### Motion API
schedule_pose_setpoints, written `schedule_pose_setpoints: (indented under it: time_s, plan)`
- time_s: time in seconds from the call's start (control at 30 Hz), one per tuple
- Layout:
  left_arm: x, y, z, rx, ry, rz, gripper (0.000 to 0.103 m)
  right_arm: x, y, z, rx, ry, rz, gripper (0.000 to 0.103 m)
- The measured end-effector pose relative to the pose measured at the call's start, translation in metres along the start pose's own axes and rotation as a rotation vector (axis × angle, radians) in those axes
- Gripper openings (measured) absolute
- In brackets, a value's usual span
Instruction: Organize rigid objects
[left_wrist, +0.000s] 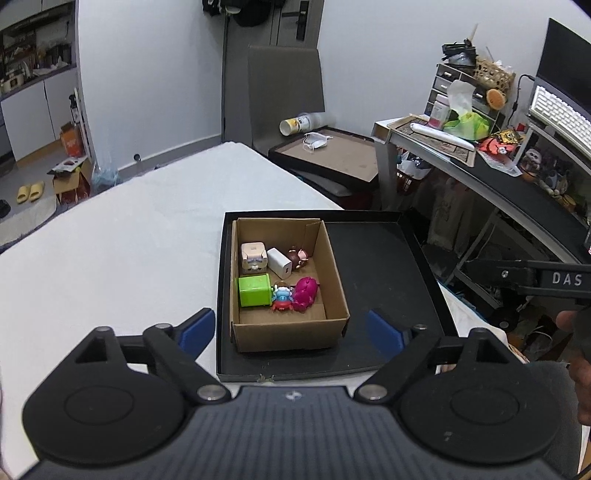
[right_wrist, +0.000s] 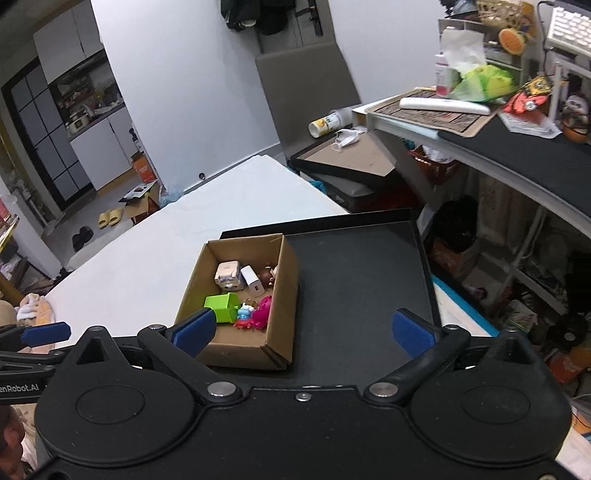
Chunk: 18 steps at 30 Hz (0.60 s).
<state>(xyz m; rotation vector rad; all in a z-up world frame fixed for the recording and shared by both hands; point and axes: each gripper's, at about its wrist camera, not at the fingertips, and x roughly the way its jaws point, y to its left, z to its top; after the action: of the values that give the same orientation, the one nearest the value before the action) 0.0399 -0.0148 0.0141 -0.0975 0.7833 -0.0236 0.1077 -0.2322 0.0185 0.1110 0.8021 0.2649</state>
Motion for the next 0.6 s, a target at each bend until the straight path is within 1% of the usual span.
schedule_pose_setpoints:
  time_s: [0.1, 0.2, 0.27, 0.37, 0.47, 0.6]
  plan:
    - [-0.011, -0.004, -0.006, 0.009, -0.016, 0.007, 0.093, -0.013, 0.001, -0.006, -0.001, -0.016, 0.004, 0.103]
    - [-0.021, -0.005, -0.010, 0.009, -0.028, 0.007, 0.096, -0.024, 0.006, -0.013, -0.020, -0.030, -0.010, 0.103]
    - [-0.027, -0.004, -0.013, 0.003, -0.028, 0.009, 0.098, -0.029, 0.007, -0.018, -0.013, -0.032, 0.001, 0.103]
    - [-0.038, -0.004, -0.017, 0.002, -0.042, 0.014, 0.099, -0.038, 0.010, -0.024, -0.013, -0.035, 0.001, 0.103]
    - [-0.049, -0.004, -0.018, 0.023, -0.052, 0.025, 0.099, -0.047, 0.013, -0.029, -0.014, -0.046, -0.002, 0.103]
    - [-0.061, -0.001, -0.021, 0.019, -0.072, 0.035, 0.100, -0.060, 0.015, -0.035, -0.023, -0.070, -0.006, 0.103]
